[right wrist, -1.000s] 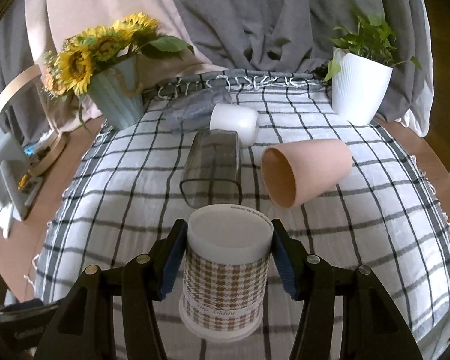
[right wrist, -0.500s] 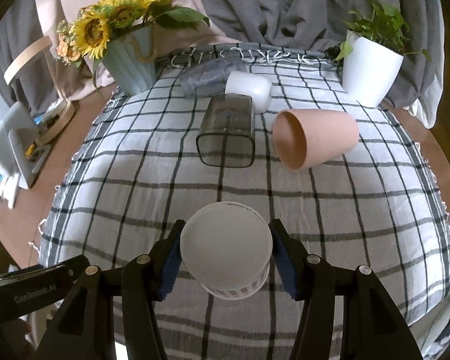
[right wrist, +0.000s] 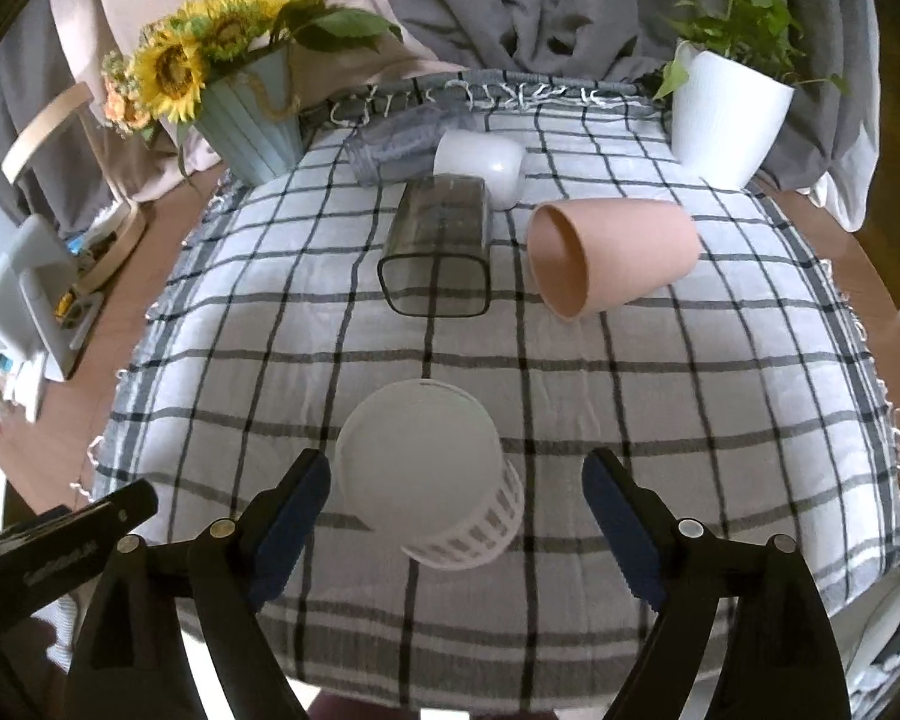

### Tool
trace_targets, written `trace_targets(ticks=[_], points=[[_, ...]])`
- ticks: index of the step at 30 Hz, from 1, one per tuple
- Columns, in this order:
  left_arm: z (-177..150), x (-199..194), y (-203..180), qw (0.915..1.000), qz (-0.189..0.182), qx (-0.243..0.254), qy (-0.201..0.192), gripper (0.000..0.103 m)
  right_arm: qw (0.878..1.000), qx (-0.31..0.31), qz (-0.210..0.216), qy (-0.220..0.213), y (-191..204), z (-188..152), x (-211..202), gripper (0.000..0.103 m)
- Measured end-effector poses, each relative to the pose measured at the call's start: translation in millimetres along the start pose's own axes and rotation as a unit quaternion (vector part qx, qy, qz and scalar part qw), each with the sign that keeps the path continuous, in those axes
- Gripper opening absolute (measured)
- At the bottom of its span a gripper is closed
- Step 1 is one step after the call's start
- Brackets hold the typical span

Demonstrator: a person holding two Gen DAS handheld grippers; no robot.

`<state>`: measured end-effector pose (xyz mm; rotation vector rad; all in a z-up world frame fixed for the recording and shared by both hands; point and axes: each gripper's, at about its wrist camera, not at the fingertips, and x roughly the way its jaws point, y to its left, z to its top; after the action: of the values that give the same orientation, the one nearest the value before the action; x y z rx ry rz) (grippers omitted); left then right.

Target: Flip cup upside down

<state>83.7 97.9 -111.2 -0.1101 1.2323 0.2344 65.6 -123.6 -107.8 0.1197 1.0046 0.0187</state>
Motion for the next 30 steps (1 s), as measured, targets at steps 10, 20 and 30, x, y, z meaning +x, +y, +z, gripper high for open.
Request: trace_targets(ticks=[10, 20, 30], points=[[-15.9, -51.3, -23.1, 0.9950, -0.005, 0.058, -0.081, 0.101, 0.999, 0.015, -0.017, -0.045, -22.9, -3.6, -66.2, 0.090], [-26.1, -88.2, -35.3, 0.9887, -0.027, 0.083, -0.121, 0.103, 0.996, 0.047, -0.027, -0.068, -44.5, -13.5, -105.7, 0.096], [-36.7, -105.0, -38.4, 0.9863, -0.042, 0.087, -0.134, 0.103, 0.992, 0.068, -0.041, -0.100, -53.7, -19.7, -127.5, 0.098]])
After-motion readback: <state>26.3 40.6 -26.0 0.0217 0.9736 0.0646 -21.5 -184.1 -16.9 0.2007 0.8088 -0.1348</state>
